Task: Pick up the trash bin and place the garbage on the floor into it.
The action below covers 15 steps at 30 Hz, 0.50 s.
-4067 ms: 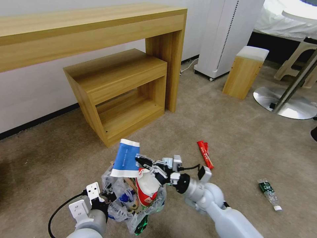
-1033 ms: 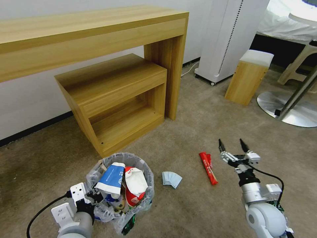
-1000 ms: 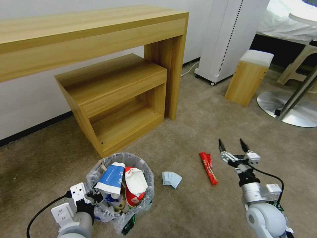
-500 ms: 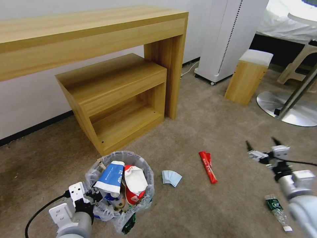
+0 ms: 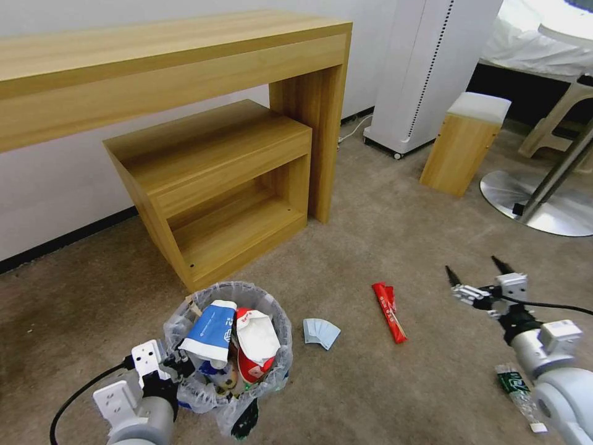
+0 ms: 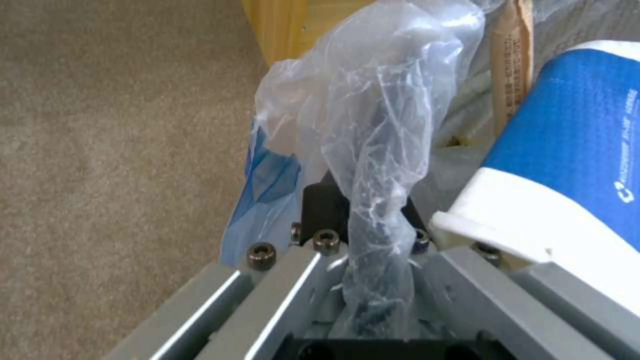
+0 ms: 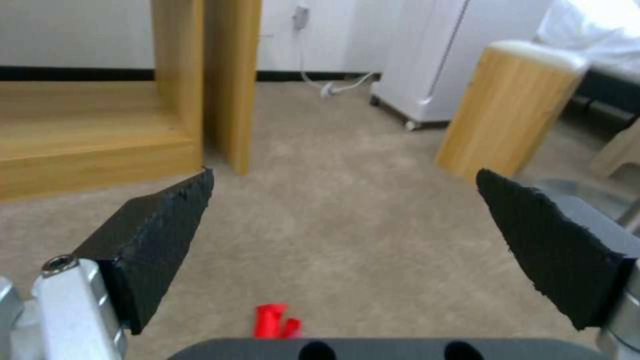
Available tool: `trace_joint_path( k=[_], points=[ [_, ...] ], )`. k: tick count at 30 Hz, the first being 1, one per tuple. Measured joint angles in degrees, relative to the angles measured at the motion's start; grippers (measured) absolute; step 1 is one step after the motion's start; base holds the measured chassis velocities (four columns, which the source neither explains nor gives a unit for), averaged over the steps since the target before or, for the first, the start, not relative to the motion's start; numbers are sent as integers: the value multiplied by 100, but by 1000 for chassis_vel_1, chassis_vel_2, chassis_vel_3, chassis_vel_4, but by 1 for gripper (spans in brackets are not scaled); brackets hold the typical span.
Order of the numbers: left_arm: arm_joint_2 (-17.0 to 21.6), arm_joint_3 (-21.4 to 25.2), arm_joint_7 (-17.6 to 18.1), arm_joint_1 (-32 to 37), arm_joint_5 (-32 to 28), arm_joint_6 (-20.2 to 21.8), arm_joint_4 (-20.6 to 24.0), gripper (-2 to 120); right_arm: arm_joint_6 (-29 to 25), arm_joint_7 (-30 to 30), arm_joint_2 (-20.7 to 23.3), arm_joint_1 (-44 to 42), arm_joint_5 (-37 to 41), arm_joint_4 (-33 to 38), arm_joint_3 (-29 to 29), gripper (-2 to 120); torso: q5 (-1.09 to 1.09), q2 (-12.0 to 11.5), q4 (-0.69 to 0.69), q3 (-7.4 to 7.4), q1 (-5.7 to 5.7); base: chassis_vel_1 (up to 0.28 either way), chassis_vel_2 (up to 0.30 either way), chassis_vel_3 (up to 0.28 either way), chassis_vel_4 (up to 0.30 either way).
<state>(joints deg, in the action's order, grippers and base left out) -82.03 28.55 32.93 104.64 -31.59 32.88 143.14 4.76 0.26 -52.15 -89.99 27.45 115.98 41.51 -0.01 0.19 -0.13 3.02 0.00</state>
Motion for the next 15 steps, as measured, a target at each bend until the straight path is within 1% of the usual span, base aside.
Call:
trace_joint_path(
  k=[1,2,5,6,8,10,11,15],
  points=[
    [-5,2,0,12,9,0,6,0,76,1,-24,81,36,0,-119,100,-1,0,0,0,0,0,0,0,0],
    [-5,2,0,12,9,0,6,0,76,1,-24,81,36,0,-119,100,-1,0,0,0,0,0,0,0,0],
    [-11,6,0,63,42,0,8,0,320,-128,-194,354,102,-96,-526,100,0,0,1,0,0,0,0,0,0],
    [-11,6,0,63,42,0,8,0,320,-128,-194,354,102,-96,-526,100,0,0,1,0,0,0,0,0,0],
    [-9,9,0,112,62,0,9,0,419,-386,-446,550,42,-217,-862,100,1,-1,1,0,0,0,0,0,0],
    [-6,14,0,126,66,0,9,0,425,-449,-528,605,12,-256,-953,100,3,0,1,0,0,0,0,0,0],
    [-5,16,1,128,69,0,9,0,425,-463,-548,621,3,-265,-971,100,-1,0,1,0,0,0,0,0,0],
    [-4,17,1,130,70,0,11,0,425,-471,-561,628,-5,-275,-981,100,0,0,0,0,0,0,0,0,0]
  ],
)
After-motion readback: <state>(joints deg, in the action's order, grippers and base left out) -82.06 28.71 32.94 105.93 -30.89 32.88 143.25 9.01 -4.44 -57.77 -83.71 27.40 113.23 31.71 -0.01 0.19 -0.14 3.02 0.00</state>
